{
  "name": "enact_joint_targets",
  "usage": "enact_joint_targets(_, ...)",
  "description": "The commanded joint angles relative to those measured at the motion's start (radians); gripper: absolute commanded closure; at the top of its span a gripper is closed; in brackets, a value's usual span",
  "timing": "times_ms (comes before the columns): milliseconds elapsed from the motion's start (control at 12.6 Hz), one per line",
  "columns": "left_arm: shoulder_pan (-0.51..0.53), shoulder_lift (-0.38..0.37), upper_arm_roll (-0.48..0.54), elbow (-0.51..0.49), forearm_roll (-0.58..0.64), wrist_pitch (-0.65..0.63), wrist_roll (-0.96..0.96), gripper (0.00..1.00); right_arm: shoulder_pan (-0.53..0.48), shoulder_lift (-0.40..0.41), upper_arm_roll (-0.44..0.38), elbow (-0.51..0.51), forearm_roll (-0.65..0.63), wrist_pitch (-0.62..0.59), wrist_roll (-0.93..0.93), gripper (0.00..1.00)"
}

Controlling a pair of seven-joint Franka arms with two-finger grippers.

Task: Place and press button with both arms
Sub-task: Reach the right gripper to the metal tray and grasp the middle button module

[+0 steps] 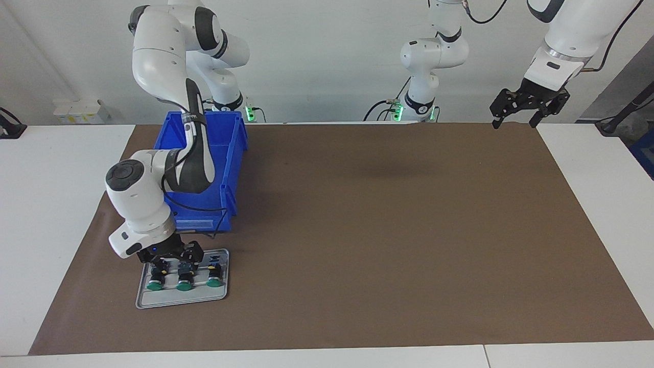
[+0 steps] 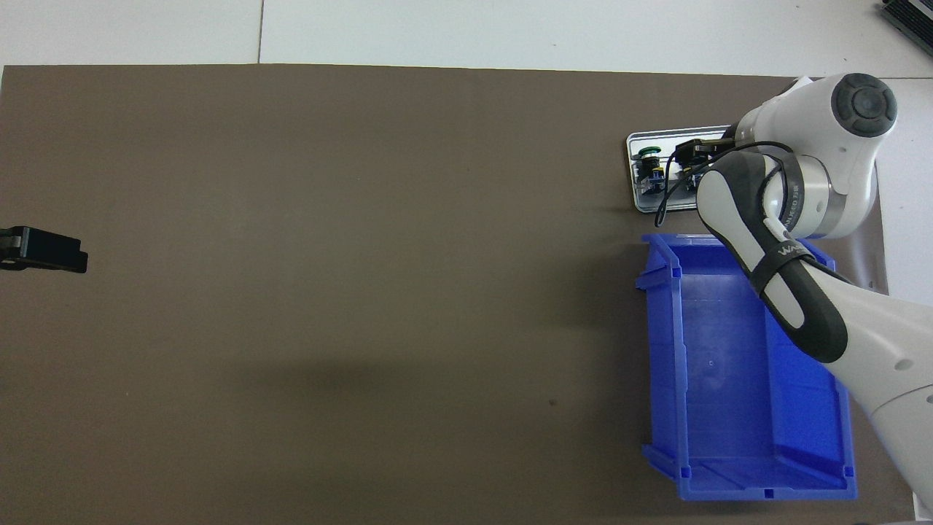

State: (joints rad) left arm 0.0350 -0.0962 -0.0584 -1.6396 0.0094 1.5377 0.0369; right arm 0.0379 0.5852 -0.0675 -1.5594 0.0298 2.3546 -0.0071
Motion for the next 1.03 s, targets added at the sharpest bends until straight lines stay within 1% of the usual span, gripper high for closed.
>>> enact_joint_targets(0,0.014,-0.02,-0.006,-0.019,-0.005,0.001,0.011,0.0,-0.01,0.016,0.009,-0.013,0.038,0.037,-0.036,0.07)
enact_joint_targets(80,0.014,-0.02,-0.006,-0.019,-0.005,-0.001,0.011,0.0,-0.015,0.019,0.009,-0.022,0.053,0.04,-0.037,0.09)
enact_joint_targets(239,0.014,-0.02,-0.006,-0.019,-0.005,0.001,0.011,0.0,-0.012,0.021,0.009,-0.045,0.064,0.069,-0.037,0.23)
enact_joint_targets(318,0.014,-0.02,-0.006,-0.019,-0.005,-0.001,0.011,0.0,-0.015,0.027,0.009,-0.047,0.064,0.078,-0.04,0.26)
enact_joint_targets(398,0.014,-0.02,-0.006,-0.019,-0.005,0.001,0.011,0.0,-0.013,0.033,0.009,-0.047,0.064,0.084,-0.04,0.36)
enact_joint_targets(477,0.014,-0.02,-0.006,-0.019,-0.005,-0.001,0.011,0.0,-0.013,0.033,0.009,-0.047,0.064,0.086,-0.042,0.59)
enact_joint_targets(557,0.014,-0.02,-0.006,-0.019,-0.005,0.001,0.011,0.0,-0.013,0.033,0.009,-0.047,0.064,0.087,-0.047,0.95)
enact_joint_targets(637,0.014,-0.02,-0.006,-0.019,-0.005,-0.001,0.011,0.0,-0.012,0.033,0.009,-0.045,0.064,0.089,-0.047,1.0)
enact_joint_targets(716,0.014,-0.02,-0.006,-0.019,-0.005,-0.001,0.011,0.0,-0.012,0.035,0.009,-0.028,0.052,0.074,-0.045,1.0)
enact_joint_targets(796,0.014,-0.02,-0.006,-0.019,-0.005,-0.001,0.011,0.0,-0.003,0.038,0.008,0.014,0.045,0.046,-0.036,1.0)
enact_joint_targets(875,0.014,-0.02,-0.006,-0.019,-0.005,0.001,0.011,0.0,0.0,0.027,0.006,0.045,0.045,-0.003,-0.01,1.0)
enact_joint_targets(955,0.014,-0.02,-0.006,-0.019,-0.005,-0.001,0.011,0.0,0.013,0.018,-0.001,0.094,0.047,-0.058,0.06,1.0)
